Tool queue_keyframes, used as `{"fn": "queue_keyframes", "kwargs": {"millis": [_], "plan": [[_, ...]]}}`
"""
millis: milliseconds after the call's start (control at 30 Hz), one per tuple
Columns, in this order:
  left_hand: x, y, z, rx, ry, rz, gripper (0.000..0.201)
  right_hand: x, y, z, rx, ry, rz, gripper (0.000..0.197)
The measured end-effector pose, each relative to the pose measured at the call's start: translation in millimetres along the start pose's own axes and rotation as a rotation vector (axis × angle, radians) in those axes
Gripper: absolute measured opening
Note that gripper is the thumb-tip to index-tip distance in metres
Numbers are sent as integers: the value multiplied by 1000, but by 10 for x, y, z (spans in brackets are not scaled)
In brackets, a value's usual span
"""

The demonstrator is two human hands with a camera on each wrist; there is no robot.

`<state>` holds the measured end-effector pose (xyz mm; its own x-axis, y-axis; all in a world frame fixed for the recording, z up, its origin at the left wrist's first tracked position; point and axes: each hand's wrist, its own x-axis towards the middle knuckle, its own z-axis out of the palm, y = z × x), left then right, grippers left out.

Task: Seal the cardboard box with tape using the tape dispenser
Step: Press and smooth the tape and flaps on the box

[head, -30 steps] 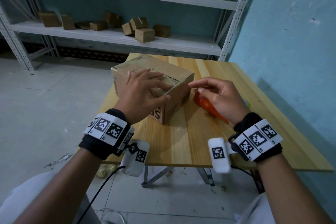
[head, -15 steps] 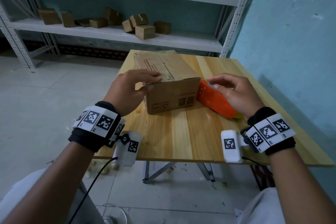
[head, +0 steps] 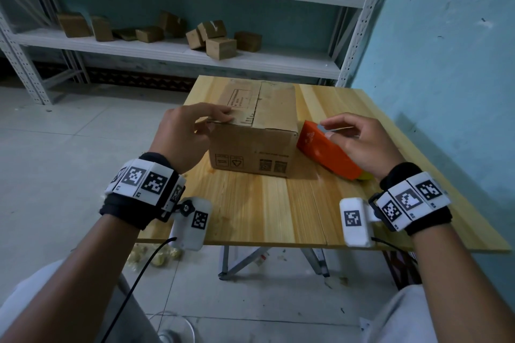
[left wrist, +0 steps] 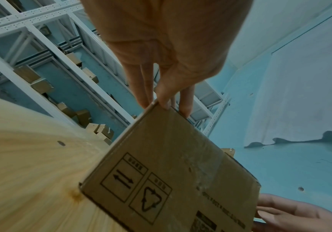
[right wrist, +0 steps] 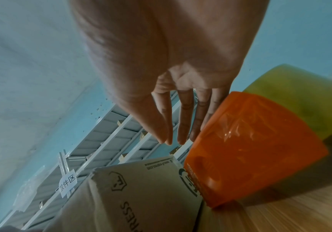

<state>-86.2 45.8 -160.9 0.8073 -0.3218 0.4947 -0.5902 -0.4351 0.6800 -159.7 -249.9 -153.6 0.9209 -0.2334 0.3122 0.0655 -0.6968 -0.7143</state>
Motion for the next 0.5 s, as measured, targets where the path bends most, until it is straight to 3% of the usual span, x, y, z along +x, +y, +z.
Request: {"fn": "queue_keyframes", "kwargs": {"millis": [500], "plan": [[-12,4,42,-19,-8,7,30,34,53,0,-151,23,145,46]]}}
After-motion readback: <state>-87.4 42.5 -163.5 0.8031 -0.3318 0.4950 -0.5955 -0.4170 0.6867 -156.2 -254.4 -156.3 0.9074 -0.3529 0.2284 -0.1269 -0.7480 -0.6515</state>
